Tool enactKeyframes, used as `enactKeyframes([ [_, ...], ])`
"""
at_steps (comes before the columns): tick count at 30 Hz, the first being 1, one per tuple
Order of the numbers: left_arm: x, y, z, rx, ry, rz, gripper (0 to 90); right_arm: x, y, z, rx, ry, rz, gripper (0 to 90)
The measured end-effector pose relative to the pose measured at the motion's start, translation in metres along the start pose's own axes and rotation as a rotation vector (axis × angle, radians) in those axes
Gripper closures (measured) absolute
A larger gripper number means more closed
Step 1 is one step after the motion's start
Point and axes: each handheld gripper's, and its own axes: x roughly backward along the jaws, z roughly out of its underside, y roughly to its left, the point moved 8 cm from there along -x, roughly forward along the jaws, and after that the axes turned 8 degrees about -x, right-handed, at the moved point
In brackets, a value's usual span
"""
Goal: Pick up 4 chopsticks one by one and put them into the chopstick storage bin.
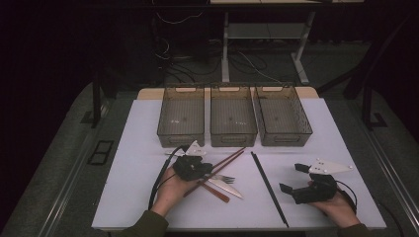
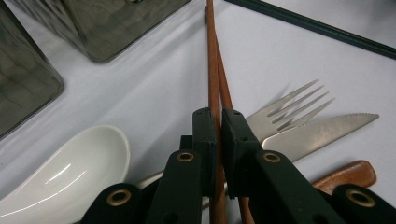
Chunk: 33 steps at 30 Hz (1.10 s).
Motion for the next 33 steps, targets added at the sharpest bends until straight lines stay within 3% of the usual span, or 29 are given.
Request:
enactKeyframes([
  [15,0.019,-0.001,0.000,-0.018,-0.030,0.031,83.3,-0.002,0.003,0.001,0.001,0.005,-0.009,4.0],
  [25,0.029,-0.003,0.002,-0.034,-0.043,0.046,83.3,-0.010,0.013,0.003,-0.005,0.033,-0.028,4.0],
  [33,0.038,-0.002,0.000,-0.021,-0.060,0.046,83.3,-0.010,0.014,0.002,0.004,0.016,-0.029,4.0],
])
